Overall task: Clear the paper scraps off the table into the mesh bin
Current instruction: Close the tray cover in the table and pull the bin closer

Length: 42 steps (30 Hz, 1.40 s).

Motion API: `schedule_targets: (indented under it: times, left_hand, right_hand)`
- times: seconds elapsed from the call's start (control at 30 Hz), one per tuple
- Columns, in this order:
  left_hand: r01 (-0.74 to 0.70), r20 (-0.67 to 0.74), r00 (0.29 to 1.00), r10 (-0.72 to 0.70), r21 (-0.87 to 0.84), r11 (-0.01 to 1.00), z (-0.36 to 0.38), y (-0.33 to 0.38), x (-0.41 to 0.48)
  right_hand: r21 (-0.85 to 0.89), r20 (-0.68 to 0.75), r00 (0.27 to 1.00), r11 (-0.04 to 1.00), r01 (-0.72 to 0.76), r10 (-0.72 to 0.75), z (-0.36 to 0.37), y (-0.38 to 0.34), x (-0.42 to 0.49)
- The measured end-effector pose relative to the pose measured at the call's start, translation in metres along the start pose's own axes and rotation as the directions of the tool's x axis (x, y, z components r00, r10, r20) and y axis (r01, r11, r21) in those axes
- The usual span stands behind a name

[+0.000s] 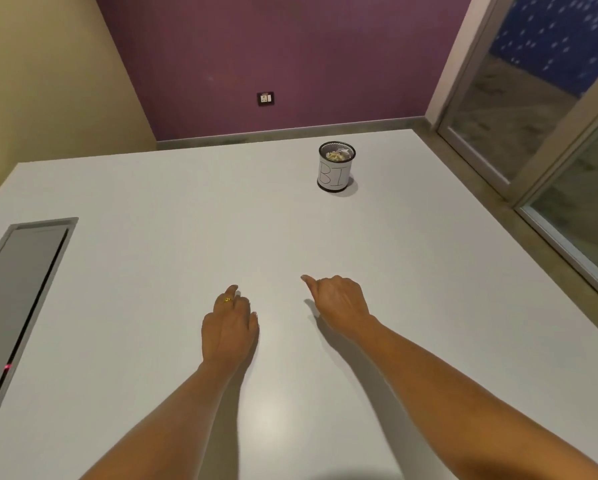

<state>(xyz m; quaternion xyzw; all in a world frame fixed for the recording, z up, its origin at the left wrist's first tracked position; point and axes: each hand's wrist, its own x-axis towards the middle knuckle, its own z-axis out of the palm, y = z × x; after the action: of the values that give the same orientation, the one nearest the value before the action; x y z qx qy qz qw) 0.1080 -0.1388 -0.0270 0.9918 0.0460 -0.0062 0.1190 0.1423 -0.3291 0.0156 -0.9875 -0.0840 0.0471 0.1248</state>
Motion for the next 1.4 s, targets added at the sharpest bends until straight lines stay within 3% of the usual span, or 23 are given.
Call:
schedule_targets:
  times: [0.37, 0.63, 0.87, 1.17, 1.3, 1.4]
  left_hand:
    - [-0.103, 0.024, 0.994, 0.103, -0.003, 0.995, 0.017, 0.051, 0.058]
    - [-0.124, -0.08, 0.99, 0.118, -0.069, 0.99, 0.027, 0.072, 0.104]
    - [-0.063, -0.033, 0.998, 0.062, -0.034, 0.997, 0.04, 0.084, 0.154]
    - [0.001, -0.007, 1.0, -0.001, -0.037, 0.999, 0.057, 0.084, 0.174]
    - [0.011, -0.023, 1.0, -0.012, -0.046, 0.999, 0.057, 0.084, 0.176]
    - [0.01, -0.026, 1.0, -0.011, -0.04, 0.999, 0.057, 0.085, 0.175]
  right_hand:
    - [0.273, -0.084, 0.996, 0.962, -0.02, 0.044, -0.006, 0.056, 0.051]
    - [0.128, -0.153, 0.985, 0.987, 0.096, -0.076, 0.0, 0.074, 0.093]
    - [0.099, -0.232, 0.955, 0.972, 0.214, -0.186, -0.004, 0.08, 0.135]
    - [0.018, -0.502, 0.849, 0.98, 0.199, -0.163, -0.015, 0.084, 0.178]
    - [0.083, -0.411, 0.907, 0.987, 0.135, -0.089, -0.022, 0.087, 0.197]
    - [0.168, -0.464, 0.884, 0.974, 0.154, -0.06, -0.037, 0.087, 0.215]
